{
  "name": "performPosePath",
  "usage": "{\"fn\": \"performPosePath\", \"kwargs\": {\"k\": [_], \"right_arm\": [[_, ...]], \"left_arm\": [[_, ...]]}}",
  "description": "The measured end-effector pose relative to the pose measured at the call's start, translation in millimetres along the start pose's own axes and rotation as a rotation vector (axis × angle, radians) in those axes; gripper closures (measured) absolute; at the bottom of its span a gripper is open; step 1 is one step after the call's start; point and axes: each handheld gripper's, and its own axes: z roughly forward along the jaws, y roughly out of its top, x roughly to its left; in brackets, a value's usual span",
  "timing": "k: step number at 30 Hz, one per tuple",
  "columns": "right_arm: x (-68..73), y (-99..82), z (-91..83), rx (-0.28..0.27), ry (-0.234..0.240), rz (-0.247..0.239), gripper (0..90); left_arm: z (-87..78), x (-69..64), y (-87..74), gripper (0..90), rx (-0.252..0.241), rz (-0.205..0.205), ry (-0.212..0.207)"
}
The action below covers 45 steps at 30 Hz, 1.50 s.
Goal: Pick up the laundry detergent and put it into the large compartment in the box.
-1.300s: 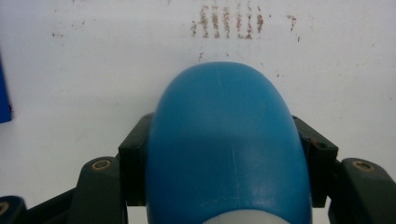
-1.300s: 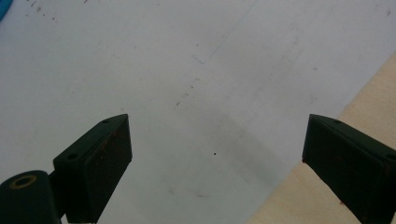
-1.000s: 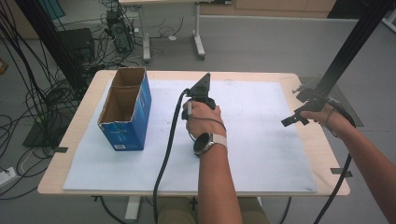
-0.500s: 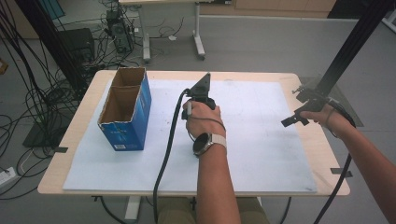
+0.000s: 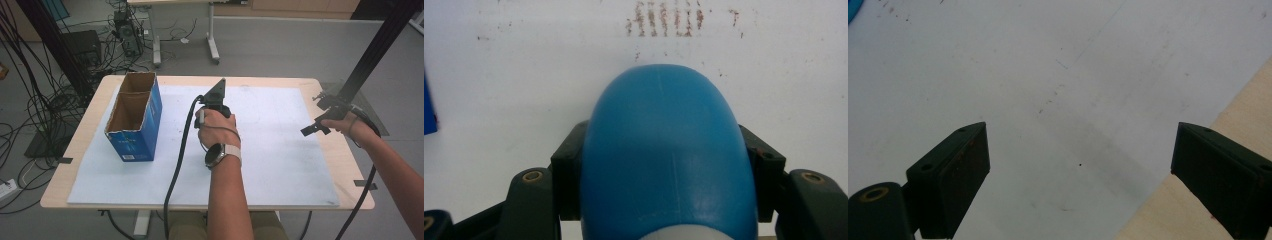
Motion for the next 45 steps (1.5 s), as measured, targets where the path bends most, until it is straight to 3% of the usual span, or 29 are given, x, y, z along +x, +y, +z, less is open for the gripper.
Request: {"fn": "performPosePath", "kwargs": {"k": [21,36,45], "right_arm": [[2.6,-2.4,-2.2,-0.003,-0.006,0.003,8.4],[10.1,-0.7,-8.8,-0.01,-0.02,0.004,8.4],[12.5,-1.4,-12.8,-0.012,-0.028,0.009,8.4]], "left_arm": [[-3.3,1.7,-3.7,37.6,-0.02,0.031,-0.012],[-32.9,14.1,-9.1,37.6,-0.025,0.072,-0.003],[-44.9,14.8,-11.3,37.5,-0.032,0.096,-0.001]]}}
